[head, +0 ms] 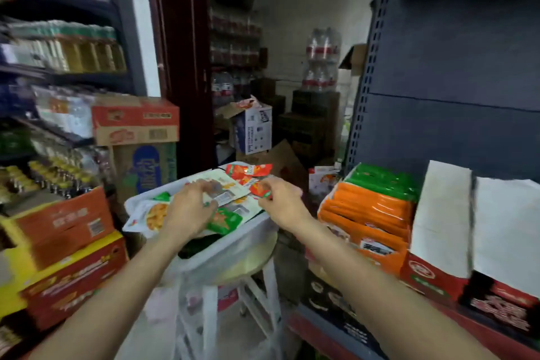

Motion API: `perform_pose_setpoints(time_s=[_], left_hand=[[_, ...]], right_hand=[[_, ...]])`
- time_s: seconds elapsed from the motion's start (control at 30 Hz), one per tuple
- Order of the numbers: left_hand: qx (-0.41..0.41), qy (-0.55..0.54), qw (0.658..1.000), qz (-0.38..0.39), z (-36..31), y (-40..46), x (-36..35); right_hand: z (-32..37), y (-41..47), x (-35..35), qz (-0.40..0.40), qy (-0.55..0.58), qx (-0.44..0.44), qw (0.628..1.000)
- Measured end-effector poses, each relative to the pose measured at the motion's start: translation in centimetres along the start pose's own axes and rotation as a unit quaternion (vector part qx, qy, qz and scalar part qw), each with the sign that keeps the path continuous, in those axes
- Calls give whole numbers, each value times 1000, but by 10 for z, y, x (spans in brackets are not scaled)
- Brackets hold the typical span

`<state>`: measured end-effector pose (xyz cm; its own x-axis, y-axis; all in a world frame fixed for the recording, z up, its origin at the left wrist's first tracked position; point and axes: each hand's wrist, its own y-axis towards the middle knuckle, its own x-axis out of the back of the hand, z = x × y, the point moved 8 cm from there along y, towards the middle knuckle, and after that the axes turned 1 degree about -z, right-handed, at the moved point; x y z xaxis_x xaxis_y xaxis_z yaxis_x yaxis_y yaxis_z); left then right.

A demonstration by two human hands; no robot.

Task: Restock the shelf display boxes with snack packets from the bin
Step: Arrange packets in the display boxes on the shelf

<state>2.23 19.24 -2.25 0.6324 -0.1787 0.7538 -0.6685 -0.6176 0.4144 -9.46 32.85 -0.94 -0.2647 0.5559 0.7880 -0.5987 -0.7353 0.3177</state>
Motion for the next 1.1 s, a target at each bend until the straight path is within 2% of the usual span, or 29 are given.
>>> perform_pose_setpoints(time_s=[0.13, 0.23, 0.37, 0.5, 0.7, 0.87, 0.97, 1.1], left_hand=[[-18, 113, 979, 166, 42, 11, -19], [-1, 137, 964, 226, 77, 13, -31], [-23, 159, 968, 195, 96, 11, -40], [-16, 152, 972, 179, 102, 14, -43], [-32, 146, 975, 167, 99, 10, -40], [-23, 136, 976, 168, 92, 5, -35], [-5, 114, 978, 174, 91, 3, -33], [-12, 127, 982, 140, 91, 5, -31]], right_hand=[[-4, 40, -58, 82, -31, -28, 996], [-12, 62, -90, 116, -38, -55, 991], [-30, 77, -111, 127, -66, -117, 983], [-30, 82, -106, 56, -90, -124, 987], [-32, 92, -102, 49, -1, -149, 988], [-42, 98, -92, -15, 123, -199, 972], [-40, 101, -103, 21, 111, -219, 969], [-37, 100, -110, 62, 38, -232, 970]])
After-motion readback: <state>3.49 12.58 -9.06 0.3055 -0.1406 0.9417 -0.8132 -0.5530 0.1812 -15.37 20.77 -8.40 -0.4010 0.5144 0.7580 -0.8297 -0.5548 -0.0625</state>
